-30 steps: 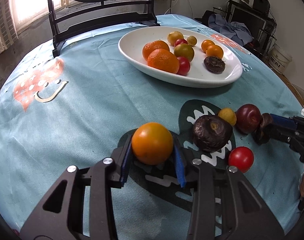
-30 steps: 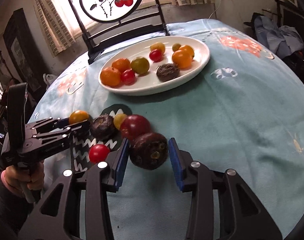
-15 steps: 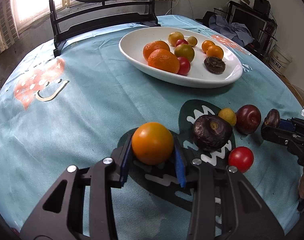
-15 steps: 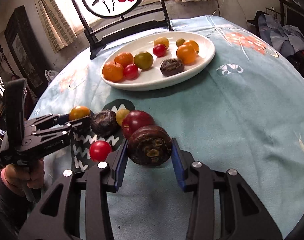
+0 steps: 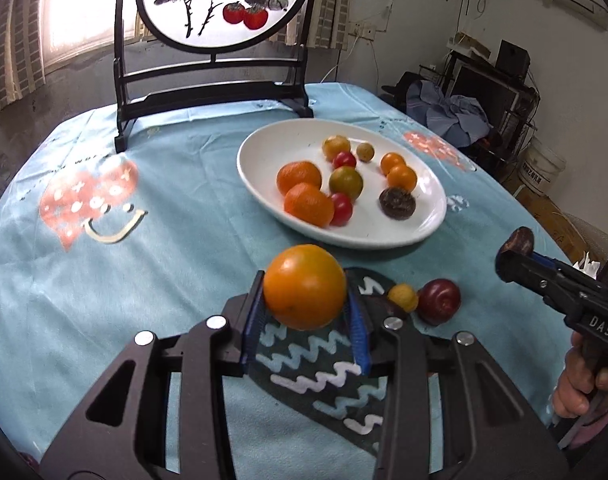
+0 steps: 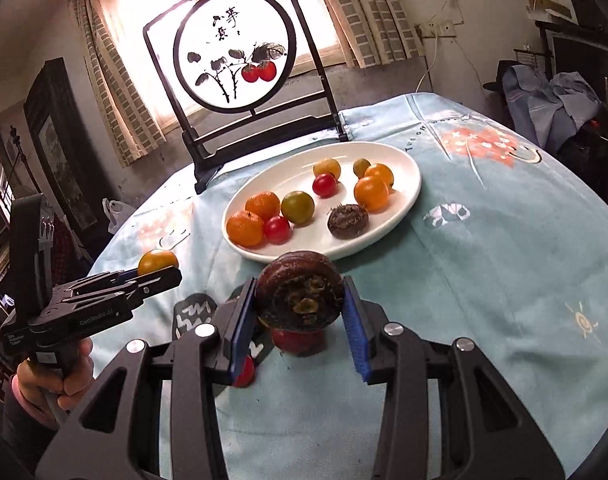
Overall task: Organize fruits
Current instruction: 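Carry both fruits onto the white plate and open both tools, then move both open tools back to the remaining fruits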
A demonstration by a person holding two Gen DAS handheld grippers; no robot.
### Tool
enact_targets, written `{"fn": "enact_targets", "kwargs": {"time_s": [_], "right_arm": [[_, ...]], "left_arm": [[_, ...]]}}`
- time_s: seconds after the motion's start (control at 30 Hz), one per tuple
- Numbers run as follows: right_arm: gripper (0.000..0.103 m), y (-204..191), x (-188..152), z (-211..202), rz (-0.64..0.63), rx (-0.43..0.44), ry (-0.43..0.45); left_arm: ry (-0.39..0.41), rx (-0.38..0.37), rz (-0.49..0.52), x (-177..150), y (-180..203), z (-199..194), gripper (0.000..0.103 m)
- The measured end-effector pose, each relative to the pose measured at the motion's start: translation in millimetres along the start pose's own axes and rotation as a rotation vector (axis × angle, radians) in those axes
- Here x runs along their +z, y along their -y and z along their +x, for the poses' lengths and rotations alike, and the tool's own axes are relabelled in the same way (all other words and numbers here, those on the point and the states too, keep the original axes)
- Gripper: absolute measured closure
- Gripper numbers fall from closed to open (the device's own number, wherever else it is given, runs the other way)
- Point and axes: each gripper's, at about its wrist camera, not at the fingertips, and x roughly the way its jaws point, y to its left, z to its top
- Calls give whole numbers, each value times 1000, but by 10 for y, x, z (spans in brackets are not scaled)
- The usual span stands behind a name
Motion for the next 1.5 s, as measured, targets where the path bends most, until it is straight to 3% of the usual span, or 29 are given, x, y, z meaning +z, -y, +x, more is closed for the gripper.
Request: {"fn": "enact_targets", "kwargs": {"time_s": [0.13,0.27,0.4,0.6,0.63,0.67,0.7,0.87,1.0,1.27,1.37,1.43,1.5], "right_arm": [[61,-38,457,242,-39,-56,39],[61,72,753,599,-47,-102,34],[61,215,799,874,-43,-107,3],[59,263,797,1041,-66,-109,-43],[51,250,792,1055,-73,-106,-49],[48,246,789,1054,-79,-114,-53],[47,245,783,1031,-77,-115,-57],[47,240,807,769,-51,-54,-37],[47,125,782,580,-89,-62,-6],[44,91,447,362,-93,-121,-15],[43,57,223,282,-125,-158,-52],[43,23,122,262,-132,-194,-53],[43,-2,73,256,-117,-211,-58]], "left_arm": [[31,8,10,508,156,135,65],[0,40,20,919,220,521,65],[-53,93,65,1056,234,920,65],[-105,119,24,1094,168,1271,64],[-114,124,10,1099,158,1292,63],[-115,129,-2,1101,154,1282,42],[-98,141,-8,1098,156,1227,23],[-24,197,19,1034,190,793,21],[39,228,4,835,224,404,9],[39,178,73,318,397,156,5],[83,137,65,96,359,149,5],[38,106,40,54,325,256,5],[23,126,50,37,330,281,5]]}}
